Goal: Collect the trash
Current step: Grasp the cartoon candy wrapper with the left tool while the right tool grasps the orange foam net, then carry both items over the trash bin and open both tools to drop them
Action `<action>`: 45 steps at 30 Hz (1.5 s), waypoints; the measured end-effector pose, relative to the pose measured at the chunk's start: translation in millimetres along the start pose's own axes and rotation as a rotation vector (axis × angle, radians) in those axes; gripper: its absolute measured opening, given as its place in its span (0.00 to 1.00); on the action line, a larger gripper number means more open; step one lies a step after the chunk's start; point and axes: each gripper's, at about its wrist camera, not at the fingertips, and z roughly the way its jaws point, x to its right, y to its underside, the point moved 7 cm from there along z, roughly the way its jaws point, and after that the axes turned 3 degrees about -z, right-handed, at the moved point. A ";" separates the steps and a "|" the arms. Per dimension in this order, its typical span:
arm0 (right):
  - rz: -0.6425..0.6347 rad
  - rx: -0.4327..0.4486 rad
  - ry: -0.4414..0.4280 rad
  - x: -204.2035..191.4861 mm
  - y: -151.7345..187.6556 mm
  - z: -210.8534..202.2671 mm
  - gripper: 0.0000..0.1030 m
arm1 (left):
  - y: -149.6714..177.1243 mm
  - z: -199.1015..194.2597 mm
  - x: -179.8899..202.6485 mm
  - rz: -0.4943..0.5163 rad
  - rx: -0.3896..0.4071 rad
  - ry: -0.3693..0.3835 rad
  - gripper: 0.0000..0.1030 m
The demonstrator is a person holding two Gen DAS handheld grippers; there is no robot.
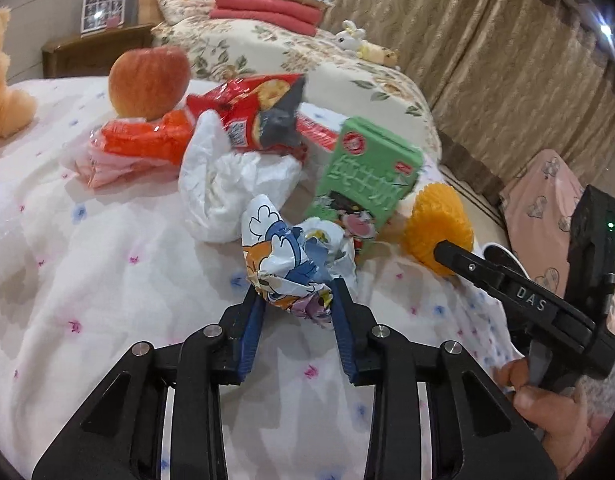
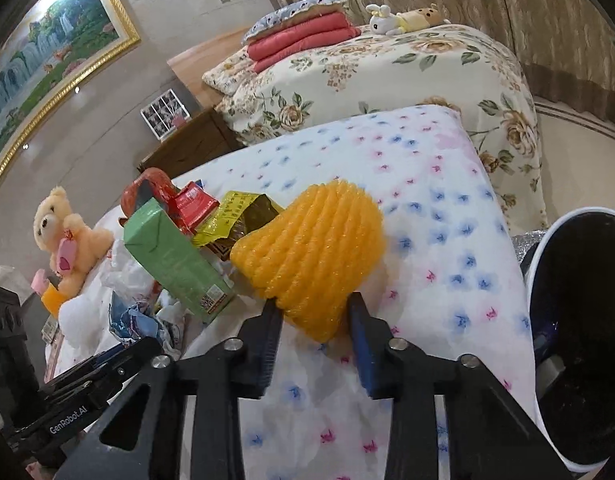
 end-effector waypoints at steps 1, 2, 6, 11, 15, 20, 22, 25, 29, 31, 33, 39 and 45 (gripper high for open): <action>-0.001 0.010 -0.003 0.6 0.3 -3.9 0.27 | 1.9 -2.7 2.4 0.013 0.003 0.002 0.30; -0.005 0.018 0.002 1.7 1.5 -8.9 0.27 | 3.4 -4.6 4.2 0.020 0.003 0.002 0.30; 0.008 0.026 -0.006 8.0 8.9 -22.2 0.27 | 14.8 -13.9 10.7 0.032 -0.005 0.023 0.30; 0.027 0.044 -0.003 17.4 20.0 -43.3 0.27 | 25.1 -20.5 27.7 0.050 -0.011 0.054 0.30; 0.034 0.060 0.008 24.2 25.5 -59.2 0.27 | 27.5 -25.0 44.4 0.080 -0.010 0.078 0.30; 0.055 0.077 0.021 36.6 32.8 -78.9 0.27 | 31.5 -27.8 64.5 0.114 -0.013 0.103 0.30; 0.063 0.084 0.028 42.3 35.5 -85.5 0.27 | 34.3 -27.7 73.0 0.129 -0.018 0.115 0.30; 0.070 0.092 0.039 48.3 40.4 -95.1 0.27 | 37.8 -26.7 83.8 0.150 -0.025 0.128 0.30; 0.083 0.102 0.049 58.1 45.1 -105.7 0.27 | 40.6 -26.2 98.8 0.176 -0.032 0.141 0.30; 0.089 0.106 0.056 62.5 47.6 -110.1 0.27 | 40.8 -25.4 105.9 0.186 -0.034 0.146 0.30; 0.094 0.111 0.060 67.7 49.6 -115.3 0.27 | 41.1 -24.6 113.0 0.200 -0.035 0.154 0.30; 0.112 0.125 0.079 81.2 53.9 -127.8 0.27 | 45.3 -19.6 131.2 0.230 -0.047 0.168 0.30; 0.127 0.132 0.100 94.5 59.1 -136.1 0.27 | 48.8 -15.0 147.8 0.261 -0.054 0.180 0.30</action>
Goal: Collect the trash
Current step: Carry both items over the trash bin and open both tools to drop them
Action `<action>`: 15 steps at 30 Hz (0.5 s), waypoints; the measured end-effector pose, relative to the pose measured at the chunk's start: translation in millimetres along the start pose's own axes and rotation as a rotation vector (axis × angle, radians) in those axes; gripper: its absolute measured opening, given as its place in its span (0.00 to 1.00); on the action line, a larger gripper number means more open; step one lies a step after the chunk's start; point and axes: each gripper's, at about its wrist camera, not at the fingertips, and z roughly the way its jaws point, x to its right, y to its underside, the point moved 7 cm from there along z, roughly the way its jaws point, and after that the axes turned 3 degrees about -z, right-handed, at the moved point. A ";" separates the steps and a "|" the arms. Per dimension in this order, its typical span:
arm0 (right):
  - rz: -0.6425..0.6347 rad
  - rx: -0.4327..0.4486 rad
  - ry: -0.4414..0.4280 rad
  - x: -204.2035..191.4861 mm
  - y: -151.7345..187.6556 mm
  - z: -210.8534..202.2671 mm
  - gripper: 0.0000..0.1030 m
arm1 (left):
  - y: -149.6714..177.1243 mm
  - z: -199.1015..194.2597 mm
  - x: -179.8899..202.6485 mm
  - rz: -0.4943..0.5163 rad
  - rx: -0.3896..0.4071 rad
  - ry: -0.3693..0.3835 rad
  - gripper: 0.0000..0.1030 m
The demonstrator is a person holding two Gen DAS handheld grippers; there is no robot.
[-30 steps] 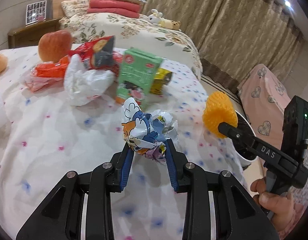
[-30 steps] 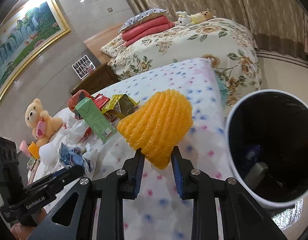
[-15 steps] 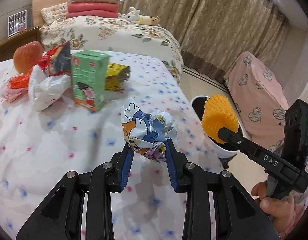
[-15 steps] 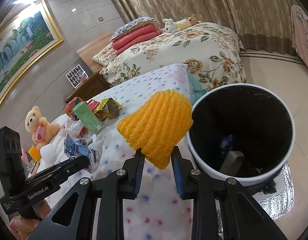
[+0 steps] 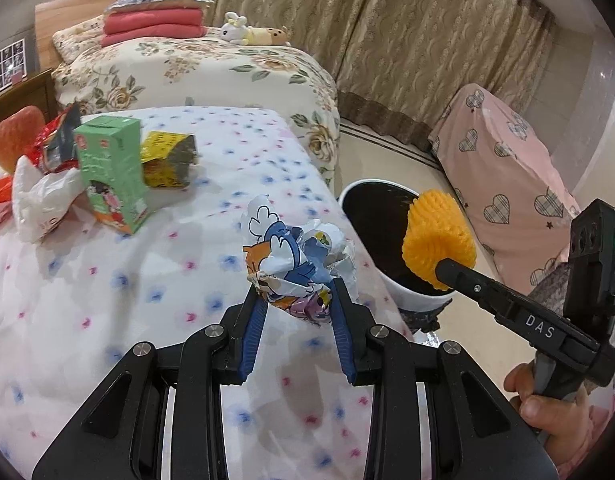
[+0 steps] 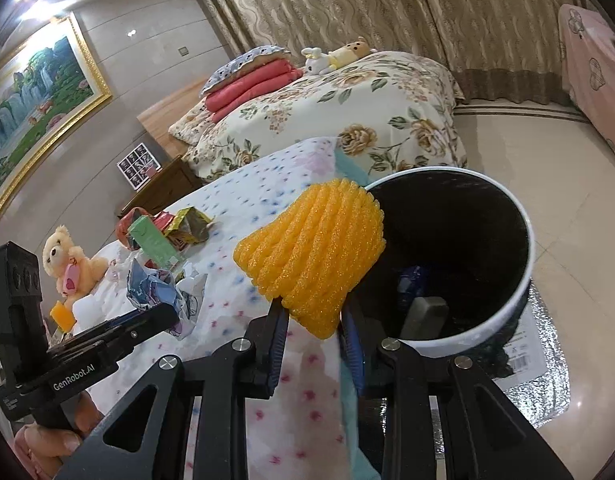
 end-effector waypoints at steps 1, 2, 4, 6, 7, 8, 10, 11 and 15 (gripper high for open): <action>0.003 0.001 0.003 2.9 0.3 -1.1 0.27 | -0.6 0.7 2.0 0.003 -0.001 0.001 0.30; 0.006 0.002 0.008 6.1 0.5 -2.3 0.27 | -1.1 2.1 5.1 0.009 -0.002 0.004 0.30; 0.012 0.005 0.015 11.2 1.0 -4.7 0.27 | -1.8 3.9 9.4 0.018 -0.003 0.007 0.30; 0.020 0.008 0.023 17.0 0.5 -6.9 0.27 | -1.5 5.3 15.4 0.026 -0.005 0.010 0.30; 0.024 0.010 0.026 19.9 0.2 -8.0 0.27 | -1.9 6.2 17.8 0.031 -0.006 0.011 0.30; 0.028 0.012 0.028 22.7 -0.2 -9.1 0.27 | -2.0 6.6 19.5 0.034 -0.006 0.013 0.30; 0.032 0.015 0.033 27.1 -1.4 -11.0 0.27 | -2.8 9.4 24.6 0.042 -0.010 0.017 0.30; 0.035 0.017 0.036 29.3 -1.8 -11.9 0.27 | -3.3 10.6 26.2 0.045 -0.011 0.018 0.30; 0.048 0.020 0.042 37.3 -2.9 -13.7 0.27 | -5.4 16.6 34.9 0.063 -0.016 0.024 0.30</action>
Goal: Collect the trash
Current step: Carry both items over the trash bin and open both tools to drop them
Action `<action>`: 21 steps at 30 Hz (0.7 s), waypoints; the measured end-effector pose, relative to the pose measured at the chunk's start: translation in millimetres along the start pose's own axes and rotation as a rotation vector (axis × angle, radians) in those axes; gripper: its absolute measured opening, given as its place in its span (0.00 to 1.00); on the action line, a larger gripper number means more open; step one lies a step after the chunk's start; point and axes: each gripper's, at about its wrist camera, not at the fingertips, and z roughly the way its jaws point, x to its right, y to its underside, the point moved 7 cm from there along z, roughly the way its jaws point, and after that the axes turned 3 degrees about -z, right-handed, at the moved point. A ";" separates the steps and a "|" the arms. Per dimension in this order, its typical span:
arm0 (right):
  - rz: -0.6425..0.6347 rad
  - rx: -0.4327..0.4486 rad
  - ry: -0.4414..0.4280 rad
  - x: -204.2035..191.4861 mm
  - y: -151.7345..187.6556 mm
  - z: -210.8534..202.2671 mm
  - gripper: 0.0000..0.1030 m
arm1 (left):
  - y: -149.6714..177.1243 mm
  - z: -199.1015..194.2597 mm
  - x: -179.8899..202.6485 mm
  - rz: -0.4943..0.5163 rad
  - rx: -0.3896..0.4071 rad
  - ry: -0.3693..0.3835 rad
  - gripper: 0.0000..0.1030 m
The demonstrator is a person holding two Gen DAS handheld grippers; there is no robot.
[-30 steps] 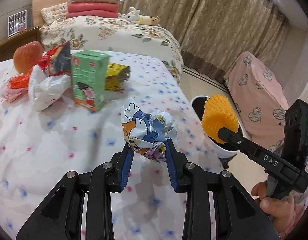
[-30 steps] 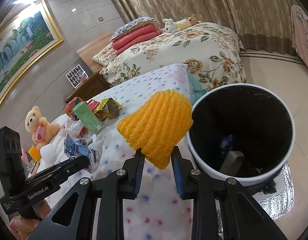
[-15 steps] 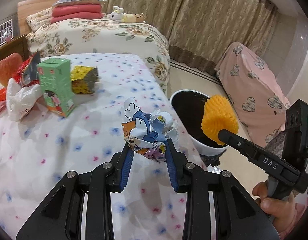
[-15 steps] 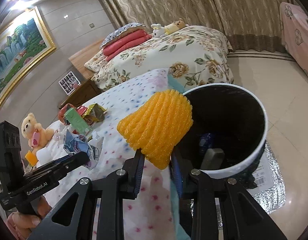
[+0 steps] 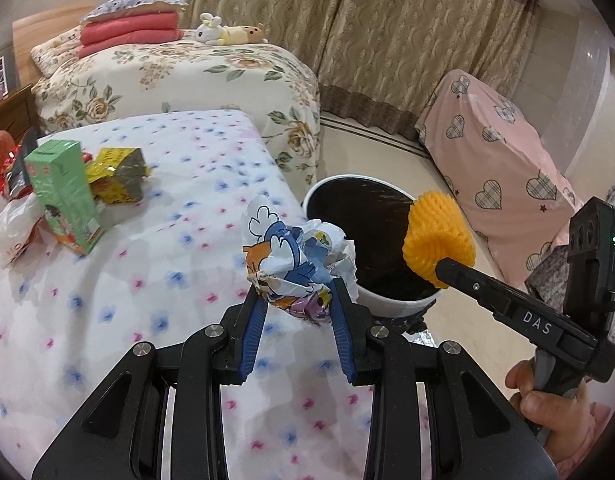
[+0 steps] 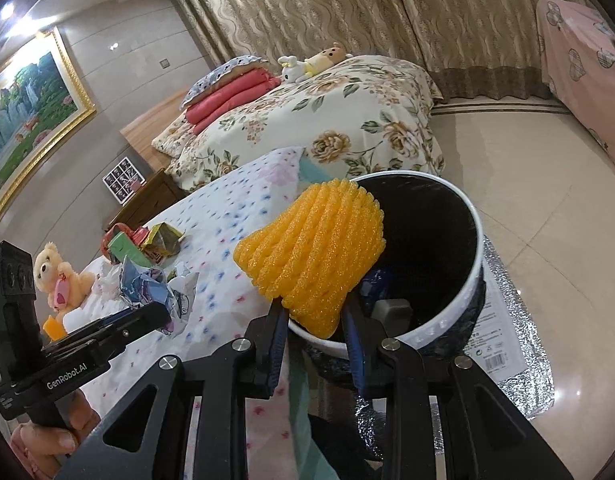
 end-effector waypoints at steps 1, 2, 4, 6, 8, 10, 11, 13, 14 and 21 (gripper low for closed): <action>0.003 0.001 0.002 1.6 0.2 -0.6 0.27 | -0.6 0.5 1.6 0.002 0.000 0.001 0.30; 0.005 0.001 0.003 3.6 0.1 -1.0 0.27 | -1.9 2.0 4.0 0.006 -0.002 0.003 0.30; 0.009 0.000 0.006 7.6 -0.1 -0.8 0.27 | -4.3 4.3 7.3 0.012 -0.003 0.005 0.30; 0.014 -0.001 0.008 11.0 -0.6 -1.3 0.27 | -6.7 6.5 11.0 0.016 -0.005 0.009 0.30; 0.019 -0.002 0.011 15.4 0.1 -2.6 0.27 | -8.7 8.5 14.8 0.021 -0.006 0.013 0.30; 0.025 -0.002 0.014 18.8 -1.4 -2.1 0.27 | -11.0 11.3 19.4 0.033 -0.007 0.014 0.30; 0.027 -0.003 0.016 20.7 -2.2 -2.0 0.27 | -11.1 12.6 20.1 0.036 -0.007 0.015 0.30; 0.028 -0.003 0.020 24.4 -3.5 -2.1 0.27 | -12.7 15.6 23.5 0.041 -0.009 0.017 0.30; 0.029 -0.003 0.021 25.9 -4.3 -2.1 0.27 | -13.6 17.3 25.2 0.043 -0.010 0.017 0.30; 0.034 -0.006 0.032 33.3 -8.6 0.3 0.27 | -20.3 29.1 32.9 0.053 -0.019 0.021 0.30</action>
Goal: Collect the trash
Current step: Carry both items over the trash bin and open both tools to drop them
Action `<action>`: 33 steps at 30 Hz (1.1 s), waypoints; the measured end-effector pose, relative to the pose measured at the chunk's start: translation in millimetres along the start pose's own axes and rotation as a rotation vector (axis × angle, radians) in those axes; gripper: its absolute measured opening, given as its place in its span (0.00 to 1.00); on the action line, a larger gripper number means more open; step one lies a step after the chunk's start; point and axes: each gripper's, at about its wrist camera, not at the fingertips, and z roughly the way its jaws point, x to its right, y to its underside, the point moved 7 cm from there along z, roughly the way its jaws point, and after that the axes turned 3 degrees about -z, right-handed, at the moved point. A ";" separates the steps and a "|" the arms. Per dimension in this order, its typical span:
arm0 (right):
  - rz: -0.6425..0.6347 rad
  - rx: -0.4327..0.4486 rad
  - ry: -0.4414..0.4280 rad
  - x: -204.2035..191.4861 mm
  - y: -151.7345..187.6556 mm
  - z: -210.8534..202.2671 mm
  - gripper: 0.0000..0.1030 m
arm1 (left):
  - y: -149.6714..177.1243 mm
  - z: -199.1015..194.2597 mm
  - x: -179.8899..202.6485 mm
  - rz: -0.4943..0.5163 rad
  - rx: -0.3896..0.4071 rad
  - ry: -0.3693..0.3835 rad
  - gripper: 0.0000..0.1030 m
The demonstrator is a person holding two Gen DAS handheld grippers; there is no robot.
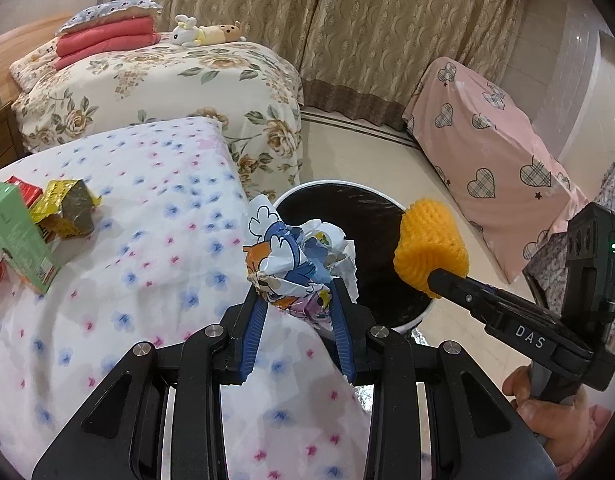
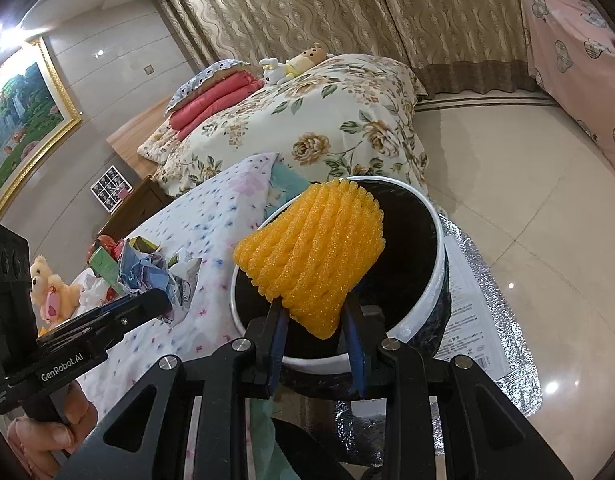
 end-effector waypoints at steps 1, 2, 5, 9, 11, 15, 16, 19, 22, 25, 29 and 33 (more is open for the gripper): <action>0.000 -0.001 0.001 1.0 -0.5 0.7 0.27 | -1.0 2.4 0.7 0.002 -0.002 -0.001 0.30; -0.001 -0.003 0.002 1.9 -1.4 1.6 0.27 | -1.7 4.3 1.3 0.004 -0.005 -0.002 0.30; 0.000 -0.008 0.006 3.7 -3.0 4.0 0.27 | -4.0 9.7 3.3 0.010 -0.010 -0.003 0.30; -0.004 -0.014 0.010 7.4 -5.8 8.0 0.27 | -7.0 16.7 5.8 0.018 -0.013 -0.004 0.30; -0.001 -0.021 0.010 9.8 -6.5 10.9 0.27 | -8.5 20.0 6.9 0.022 -0.015 -0.004 0.30; 0.005 -0.033 0.016 15.8 -8.9 17.0 0.29 | -11.1 26.3 8.2 0.028 -0.020 -0.006 0.30; 0.006 -0.036 0.015 16.7 -9.3 17.8 0.30 | -12.1 27.9 8.7 0.028 -0.023 -0.005 0.30; 0.014 -0.038 0.016 20.6 -11.2 19.7 0.30 | -14.4 32.1 9.9 0.025 -0.029 -0.002 0.30; 0.018 -0.039 0.021 23.6 -13.1 21.5 0.31 | -16.1 36.0 12.5 0.026 -0.034 0.005 0.31; 0.024 -0.044 0.028 25.8 -15.7 22.9 0.36 | -18.2 39.5 14.1 0.024 -0.039 0.010 0.35; 0.027 -0.041 0.033 28.1 -17.9 21.4 0.56 | -17.5 41.2 10.1 0.007 -0.047 -0.001 0.55; 0.032 -0.036 0.039 29.6 -17.7 19.1 0.56 | -12.0 33.3 1.0 -0.022 -0.042 -0.004 0.58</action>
